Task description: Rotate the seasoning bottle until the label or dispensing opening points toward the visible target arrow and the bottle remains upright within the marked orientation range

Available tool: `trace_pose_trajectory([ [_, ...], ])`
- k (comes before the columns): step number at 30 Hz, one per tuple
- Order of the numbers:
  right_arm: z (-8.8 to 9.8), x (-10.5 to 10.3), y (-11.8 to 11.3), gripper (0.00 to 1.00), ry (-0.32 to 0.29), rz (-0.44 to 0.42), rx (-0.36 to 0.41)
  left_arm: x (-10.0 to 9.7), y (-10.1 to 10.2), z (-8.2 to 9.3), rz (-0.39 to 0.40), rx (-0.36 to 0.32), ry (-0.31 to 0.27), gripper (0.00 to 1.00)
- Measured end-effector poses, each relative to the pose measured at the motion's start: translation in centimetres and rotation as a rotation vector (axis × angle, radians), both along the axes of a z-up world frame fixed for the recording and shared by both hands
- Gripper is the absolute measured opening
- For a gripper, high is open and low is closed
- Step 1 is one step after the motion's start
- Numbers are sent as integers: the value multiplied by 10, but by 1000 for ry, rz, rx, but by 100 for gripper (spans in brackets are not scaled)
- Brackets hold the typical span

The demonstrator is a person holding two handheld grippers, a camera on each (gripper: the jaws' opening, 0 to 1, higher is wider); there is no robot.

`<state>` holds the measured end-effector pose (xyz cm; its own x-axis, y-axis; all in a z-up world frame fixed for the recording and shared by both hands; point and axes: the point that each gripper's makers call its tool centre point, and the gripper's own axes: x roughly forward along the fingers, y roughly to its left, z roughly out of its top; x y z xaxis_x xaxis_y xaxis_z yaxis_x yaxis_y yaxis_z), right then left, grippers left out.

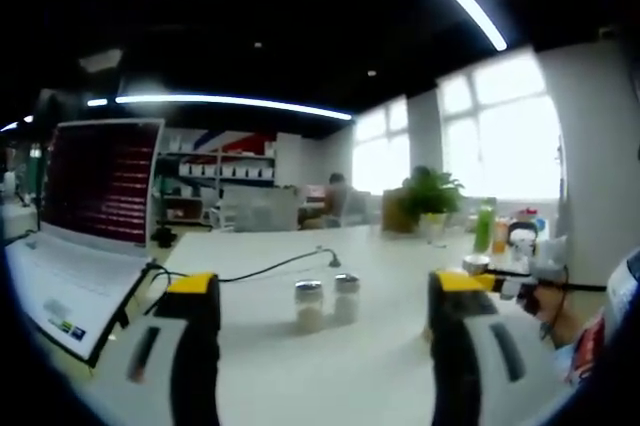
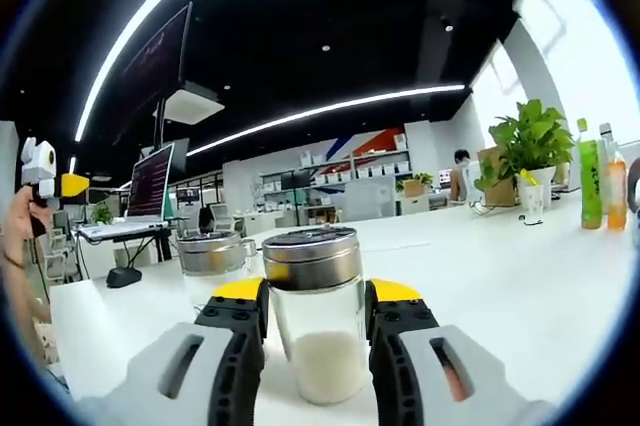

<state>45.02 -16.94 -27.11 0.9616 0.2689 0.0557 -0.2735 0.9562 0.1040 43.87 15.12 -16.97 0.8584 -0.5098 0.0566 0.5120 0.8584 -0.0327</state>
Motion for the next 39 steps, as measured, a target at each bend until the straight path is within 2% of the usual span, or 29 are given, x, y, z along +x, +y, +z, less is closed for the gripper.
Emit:
trace_pose_trajectory([
  [2, -5, 2, 1, 40, 26, 3, -21, 1, -1, -1, -2, 2, 5, 91],
  [5, -7, 5, 1, 69, 43, 3, 9, 2, -1, -2, -2, 2, 9, 91],
  [8, 5, 1, -6, 72, -4, -38, 22, 3, -1, -4, -3, 12, 13, 90],
  [12, 17, -3, -13, 85, -48, -73, -10, 6, -1, -4, -5, 10, 17, 90],
  [21, 47, -18, -6, 90, -108, -39, -30, 6, -3, -4, -7, 14, 11, 90],
  [27, 69, -28, 6, 92, -137, 26, -63, 8, -2, -6, -6, 10, 17, 90],
  [31, 79, -33, 23, 92, -119, 134, -91, 7, -2, -5, -7, 6, 13, 90],
  [35, 97, -38, 28, 94, -161, 170, -155, 7, 0, -4, -4, 7, 11, 90],
  [37, 100, -41, 34, 94, -154, 230, -179, 8, 0, -4, -2, 5, 12, 90],
  [39, 103, -44, 36, 96, -153, 275, -145, 8, 1, -5, -1, 6, 13, 90],
])
